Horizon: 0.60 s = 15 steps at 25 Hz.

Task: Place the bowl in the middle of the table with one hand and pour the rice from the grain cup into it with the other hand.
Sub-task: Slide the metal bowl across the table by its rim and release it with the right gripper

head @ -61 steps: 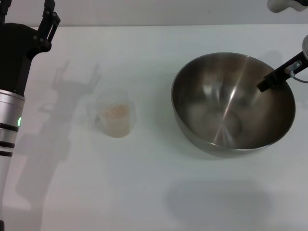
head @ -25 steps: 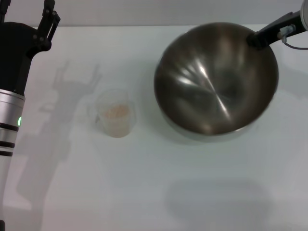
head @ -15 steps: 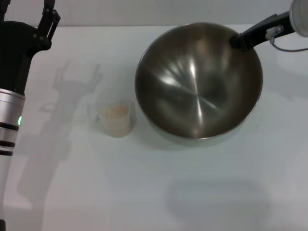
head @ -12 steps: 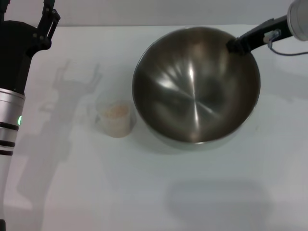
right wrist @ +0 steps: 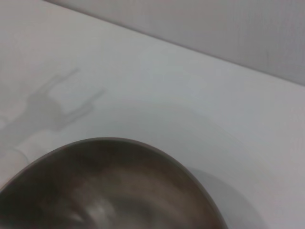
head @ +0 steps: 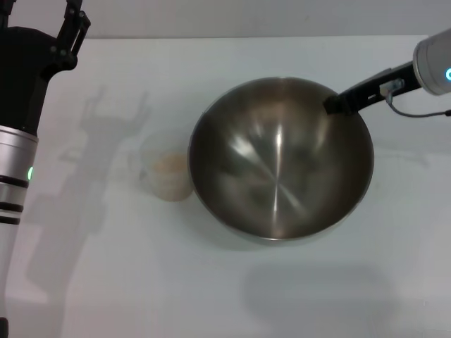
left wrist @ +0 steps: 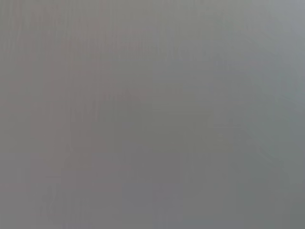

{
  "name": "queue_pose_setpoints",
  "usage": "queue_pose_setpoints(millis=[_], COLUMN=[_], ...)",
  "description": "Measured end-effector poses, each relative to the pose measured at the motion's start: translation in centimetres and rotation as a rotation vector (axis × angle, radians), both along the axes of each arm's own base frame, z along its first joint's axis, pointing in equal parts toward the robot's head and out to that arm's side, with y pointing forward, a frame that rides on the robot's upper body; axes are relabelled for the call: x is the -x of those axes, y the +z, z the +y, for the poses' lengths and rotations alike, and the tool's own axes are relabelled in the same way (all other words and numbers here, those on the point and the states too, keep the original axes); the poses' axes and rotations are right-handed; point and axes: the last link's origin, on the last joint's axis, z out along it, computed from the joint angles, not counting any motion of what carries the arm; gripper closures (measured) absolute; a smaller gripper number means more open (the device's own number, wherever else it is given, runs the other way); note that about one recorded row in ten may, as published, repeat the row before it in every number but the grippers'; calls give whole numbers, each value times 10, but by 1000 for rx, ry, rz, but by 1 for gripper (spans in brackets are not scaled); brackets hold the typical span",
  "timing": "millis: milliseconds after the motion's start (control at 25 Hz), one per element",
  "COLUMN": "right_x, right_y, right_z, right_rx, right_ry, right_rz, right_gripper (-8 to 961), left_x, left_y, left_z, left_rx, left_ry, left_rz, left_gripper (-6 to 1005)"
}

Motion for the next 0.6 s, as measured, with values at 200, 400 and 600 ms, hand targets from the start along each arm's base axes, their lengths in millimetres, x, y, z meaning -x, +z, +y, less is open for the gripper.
queue_pose_setpoints(millis=[200, 400, 600], right_x=[-9, -11, -9], right_y=[-8, -13, -15], right_z=[-2, -1, 0], right_rx=[20, 26, 29], right_ry=[-27, -27, -23], right_rz=[0, -7, -16], right_gripper=[922, 920, 918], left_x=[-1, -2, -2], left_y=[0, -1, -1], left_z=[1, 2, 2], left_rx=[1, 6, 7], left_ry=[-1, -4, -6], left_rz=[1, 4, 4], left_gripper=[180, 181, 181])
